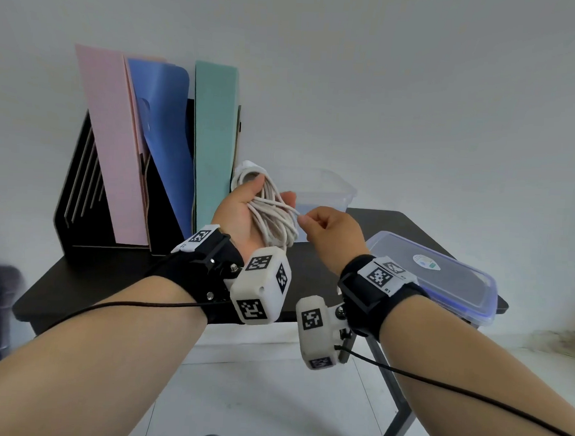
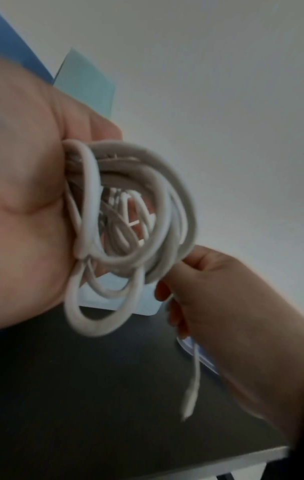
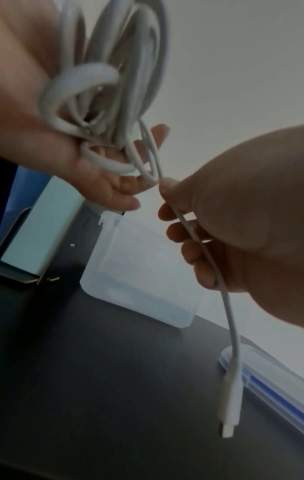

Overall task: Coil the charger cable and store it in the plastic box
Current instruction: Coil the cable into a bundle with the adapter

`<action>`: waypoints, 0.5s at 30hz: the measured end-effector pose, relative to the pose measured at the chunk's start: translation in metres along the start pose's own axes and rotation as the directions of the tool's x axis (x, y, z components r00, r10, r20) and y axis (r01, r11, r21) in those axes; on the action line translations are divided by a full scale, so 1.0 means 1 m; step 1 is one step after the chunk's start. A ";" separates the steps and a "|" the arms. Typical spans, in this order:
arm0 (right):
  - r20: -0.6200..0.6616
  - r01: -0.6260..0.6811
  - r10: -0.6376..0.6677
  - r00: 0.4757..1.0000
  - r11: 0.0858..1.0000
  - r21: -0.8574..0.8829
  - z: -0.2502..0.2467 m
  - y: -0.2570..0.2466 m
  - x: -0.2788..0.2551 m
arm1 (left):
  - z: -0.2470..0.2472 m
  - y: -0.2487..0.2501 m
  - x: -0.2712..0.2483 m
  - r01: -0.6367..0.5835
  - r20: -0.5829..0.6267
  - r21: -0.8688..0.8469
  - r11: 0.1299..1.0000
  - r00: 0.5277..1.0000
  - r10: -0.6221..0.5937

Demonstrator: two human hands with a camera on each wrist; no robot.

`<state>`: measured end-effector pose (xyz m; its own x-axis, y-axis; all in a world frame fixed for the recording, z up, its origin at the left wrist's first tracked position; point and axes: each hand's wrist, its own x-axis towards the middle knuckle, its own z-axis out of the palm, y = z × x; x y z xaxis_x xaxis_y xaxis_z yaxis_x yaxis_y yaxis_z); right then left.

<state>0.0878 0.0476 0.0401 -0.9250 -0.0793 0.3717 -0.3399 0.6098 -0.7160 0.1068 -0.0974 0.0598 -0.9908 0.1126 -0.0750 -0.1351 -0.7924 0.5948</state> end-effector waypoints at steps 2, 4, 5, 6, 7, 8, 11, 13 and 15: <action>-0.003 -0.035 0.035 0.999 0.998 0.059 0.002 -0.003 0.001 | 0.006 -0.003 -0.005 0.007 0.084 0.053 0.999 0.996 -0.011; 0.015 -0.071 0.070 0.997 0.989 0.126 0.004 -0.004 0.002 | 0.009 -0.006 -0.007 0.003 0.126 0.071 0.997 0.992 -0.012; 0.035 -0.086 0.081 0.996 0.982 0.166 0.006 -0.005 0.003 | 0.010 -0.007 -0.006 0.003 0.135 0.082 0.997 0.991 -0.014; 0.058 -0.095 0.085 0.995 0.975 0.199 0.007 -0.006 0.003 | 0.012 -0.007 -0.006 0.010 0.140 0.094 0.995 0.990 -0.023; 0.074 -0.100 0.086 0.994 0.972 0.213 0.008 -0.006 0.003 | 0.012 -0.008 -0.005 0.017 0.146 0.096 0.995 0.989 -0.031; 0.077 -0.110 0.094 0.993 0.967 0.232 0.009 -0.005 0.004 | 0.012 -0.008 -0.004 0.024 0.147 0.088 0.996 0.988 -0.037; 0.032 -0.137 0.135 0.990 0.925 0.355 0.007 -0.007 0.005 | 0.013 -0.011 -0.002 0.009 0.133 0.049 0.999 0.991 -0.016; 0.041 -0.153 0.148 0.988 0.921 0.358 0.004 -0.009 0.005 | 0.014 -0.013 0.001 -0.017 0.095 0.040 0.999 0.995 0.014; 0.138 -0.167 0.134 0.981 0.949 0.267 0.001 -0.012 0.001 | 0.013 -0.012 0.005 -0.025 0.036 0.053 0.998 0.999 0.023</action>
<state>0.0909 0.0397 0.0484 -0.9767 -0.1047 0.1873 -0.2134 0.3811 -0.8996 0.1032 -0.0795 0.0632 -0.9928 0.1157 -0.0321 -0.1095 -0.7618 0.6384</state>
